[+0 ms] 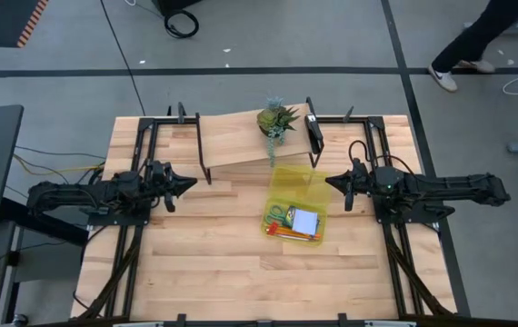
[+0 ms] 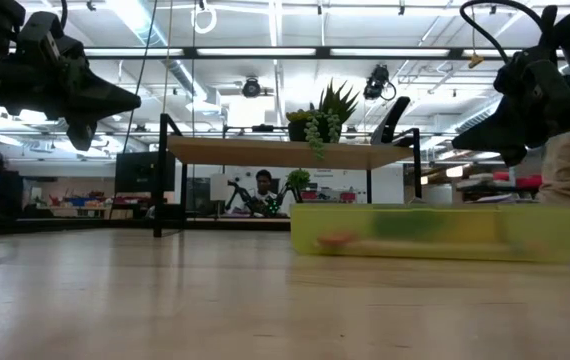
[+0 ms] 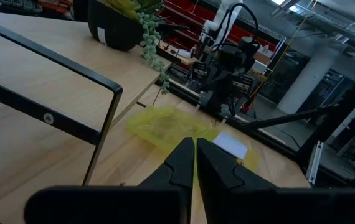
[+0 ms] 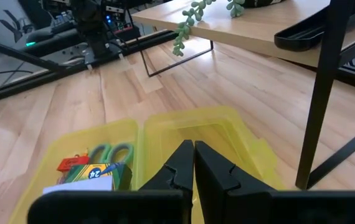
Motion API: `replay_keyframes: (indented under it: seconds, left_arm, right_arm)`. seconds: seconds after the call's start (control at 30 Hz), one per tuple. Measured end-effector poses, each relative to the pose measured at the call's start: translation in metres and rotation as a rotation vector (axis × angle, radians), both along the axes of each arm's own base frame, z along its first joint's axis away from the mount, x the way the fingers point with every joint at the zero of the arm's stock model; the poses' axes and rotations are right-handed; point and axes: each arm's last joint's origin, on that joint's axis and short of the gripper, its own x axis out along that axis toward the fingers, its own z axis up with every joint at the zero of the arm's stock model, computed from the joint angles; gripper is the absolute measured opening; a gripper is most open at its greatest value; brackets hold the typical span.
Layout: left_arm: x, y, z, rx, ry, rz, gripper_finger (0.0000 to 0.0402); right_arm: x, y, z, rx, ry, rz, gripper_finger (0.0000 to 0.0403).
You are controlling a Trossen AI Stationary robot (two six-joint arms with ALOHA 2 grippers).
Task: Pack school essentials
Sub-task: Return to Home Position
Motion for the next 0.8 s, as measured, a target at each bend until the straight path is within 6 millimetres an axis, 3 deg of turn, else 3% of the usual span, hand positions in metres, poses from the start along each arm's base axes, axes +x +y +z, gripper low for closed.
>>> replay_keyframes:
  seconds: [0.8]
  left_arm:
    - [0.0, 0.0, 0.0, 0.008, 0.001, -0.001, 0.0033]
  right_arm:
    - [0.0, 0.0, 0.0, 0.0, 0.0, 0.0, 0.0021]
